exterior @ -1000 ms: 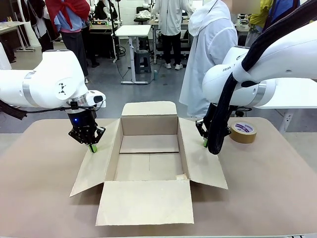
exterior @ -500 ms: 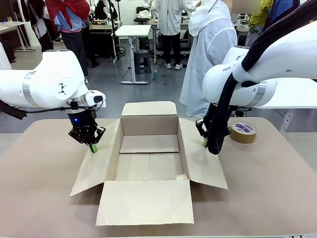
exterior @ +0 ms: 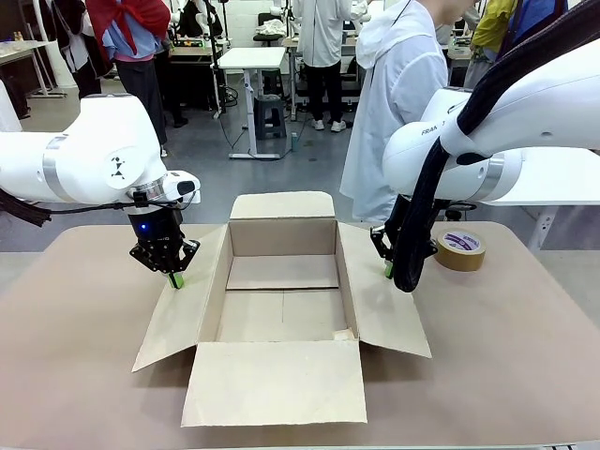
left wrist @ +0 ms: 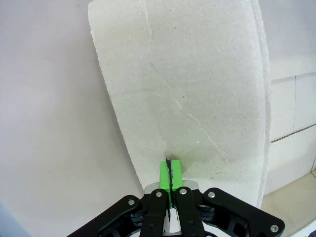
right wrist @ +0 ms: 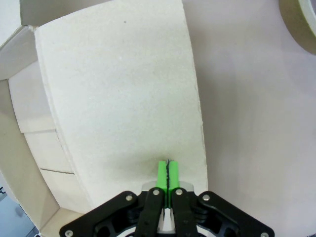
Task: Wrap the clocks to prevent damage.
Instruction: Once the human has placed the objects inside and stepped back, release both hands from the side flaps of the Package Box.
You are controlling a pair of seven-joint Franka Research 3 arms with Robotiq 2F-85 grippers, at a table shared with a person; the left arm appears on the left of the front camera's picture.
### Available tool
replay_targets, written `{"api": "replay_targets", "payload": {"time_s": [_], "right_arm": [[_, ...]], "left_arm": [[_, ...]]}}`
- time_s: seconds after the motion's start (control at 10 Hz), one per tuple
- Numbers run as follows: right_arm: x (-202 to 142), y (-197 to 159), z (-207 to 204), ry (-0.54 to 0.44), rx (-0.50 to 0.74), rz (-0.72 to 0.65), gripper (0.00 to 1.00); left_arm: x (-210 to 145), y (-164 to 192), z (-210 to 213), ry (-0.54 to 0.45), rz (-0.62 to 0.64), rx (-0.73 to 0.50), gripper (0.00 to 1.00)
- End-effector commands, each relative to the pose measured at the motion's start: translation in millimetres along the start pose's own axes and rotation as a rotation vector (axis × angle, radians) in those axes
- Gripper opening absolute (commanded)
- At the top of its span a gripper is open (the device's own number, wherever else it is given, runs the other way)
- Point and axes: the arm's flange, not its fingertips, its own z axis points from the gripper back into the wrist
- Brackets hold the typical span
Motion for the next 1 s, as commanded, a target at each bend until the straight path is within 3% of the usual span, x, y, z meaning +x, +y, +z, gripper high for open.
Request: {"api": "replay_targets", "payload": {"time_s": [0.0, 0.9], "right_arm": [[-0.8, 0.7, -1.3, -0.005, -0.025, -0.013, 0.0], [-0.8, 0.7, -1.3, -0.005, -0.025, -0.013, 0.0]], "left_arm": [[-0.4, 0.3, 2.2, 0.004, -0.003, 0.006, 0.0], [-0.4, 0.3, 2.2, 0.004, -0.003, 0.006, 0.0]]}}
